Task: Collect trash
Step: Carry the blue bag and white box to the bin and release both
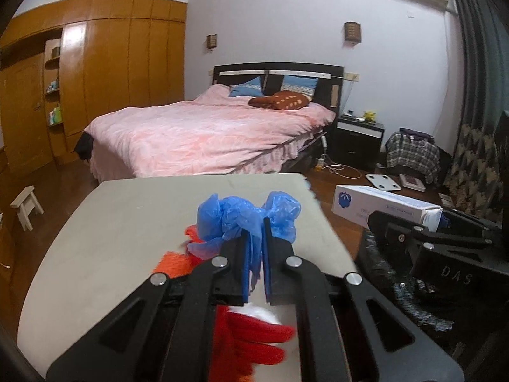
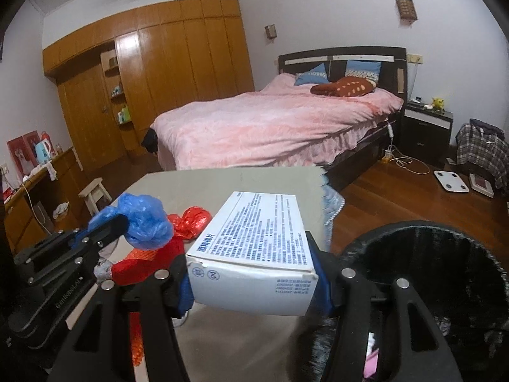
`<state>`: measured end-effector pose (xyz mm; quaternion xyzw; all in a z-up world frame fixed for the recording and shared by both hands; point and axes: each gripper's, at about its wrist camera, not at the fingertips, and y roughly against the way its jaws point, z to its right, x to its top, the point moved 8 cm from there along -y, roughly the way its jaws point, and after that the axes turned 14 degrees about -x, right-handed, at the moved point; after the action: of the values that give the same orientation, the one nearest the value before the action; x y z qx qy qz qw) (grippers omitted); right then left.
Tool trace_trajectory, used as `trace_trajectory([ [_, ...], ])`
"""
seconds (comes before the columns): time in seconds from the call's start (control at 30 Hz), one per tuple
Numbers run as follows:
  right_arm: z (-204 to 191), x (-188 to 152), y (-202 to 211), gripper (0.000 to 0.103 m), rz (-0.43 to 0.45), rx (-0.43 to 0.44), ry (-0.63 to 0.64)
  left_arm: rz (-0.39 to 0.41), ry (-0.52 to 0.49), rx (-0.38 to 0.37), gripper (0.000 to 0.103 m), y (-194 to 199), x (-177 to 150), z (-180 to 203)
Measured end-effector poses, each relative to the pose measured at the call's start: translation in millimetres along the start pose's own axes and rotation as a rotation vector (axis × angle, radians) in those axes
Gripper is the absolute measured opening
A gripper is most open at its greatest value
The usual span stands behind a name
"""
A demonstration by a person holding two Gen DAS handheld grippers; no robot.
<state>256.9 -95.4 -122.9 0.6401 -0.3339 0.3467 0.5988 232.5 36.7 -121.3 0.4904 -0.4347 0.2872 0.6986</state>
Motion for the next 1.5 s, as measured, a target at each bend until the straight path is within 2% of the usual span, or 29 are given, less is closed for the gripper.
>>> trace_trajectory([
  [0.33,78.3,-0.9,30.9,0.058,0.025,-0.115,-0.052,-0.001,-0.053,-0.117,0.006,-12.8,5.0,68.9],
  [0.67,157.8,-11.0,50.0,0.058,0.024,-0.257,-0.111,-0.031,-0.113,-0.275,0.006,-39.9,-1.5,150.2],
  [0.93,198.9,-22.4,60.5,0.058,0.020,-0.346,-0.146,-0.066,-0.147,-0.393,0.007,-64.7,-14.2,203.2],
  [1.0,207.0,-25.7,61.2,0.059,0.012,-0.366,-0.151,-0.084,-0.148,-0.425,0.014,-71.0,-19.9,214.5],
  [1.03,211.0,-27.3,62.2,0.059,0.013,-0.378,-0.156,-0.088,-0.146,-0.429,0.031,-73.2,-20.4,216.1],
  [1.1,217.5,-29.9,63.7,0.068,0.011,-0.392,-0.165,-0.095,-0.137,-0.432,0.051,-76.4,-24.8,216.0],
  [1.17,220.8,-31.0,65.3,0.074,0.016,-0.410,-0.174,-0.102,-0.134,-0.420,0.052,-77.7,-27.7,210.7],
  [1.23,220.8,-31.1,66.1,0.080,0.017,-0.412,-0.176,-0.105,-0.128,-0.399,0.059,-76.6,-28.9,201.6],
  [1.3,217.0,-29.1,66.7,0.092,0.025,-0.414,-0.180,-0.098,-0.125,-0.368,0.067,-73.2,-26.9,191.1],
  [1.33,215.1,-28.8,67.8,0.094,0.030,-0.412,-0.181,-0.091,-0.126,-0.342,0.074,-70.0,-25.7,182.7],
  [1.4,209.0,-26.8,68.2,0.097,0.039,-0.406,-0.176,-0.078,-0.123,-0.306,0.081,-62.6,-22.3,169.2],
  [1.5,194.2,-26.0,64.6,0.097,0.030,-0.374,-0.168,-0.065,-0.108,-0.250,0.086,-51.0,-19.2,146.0],
])
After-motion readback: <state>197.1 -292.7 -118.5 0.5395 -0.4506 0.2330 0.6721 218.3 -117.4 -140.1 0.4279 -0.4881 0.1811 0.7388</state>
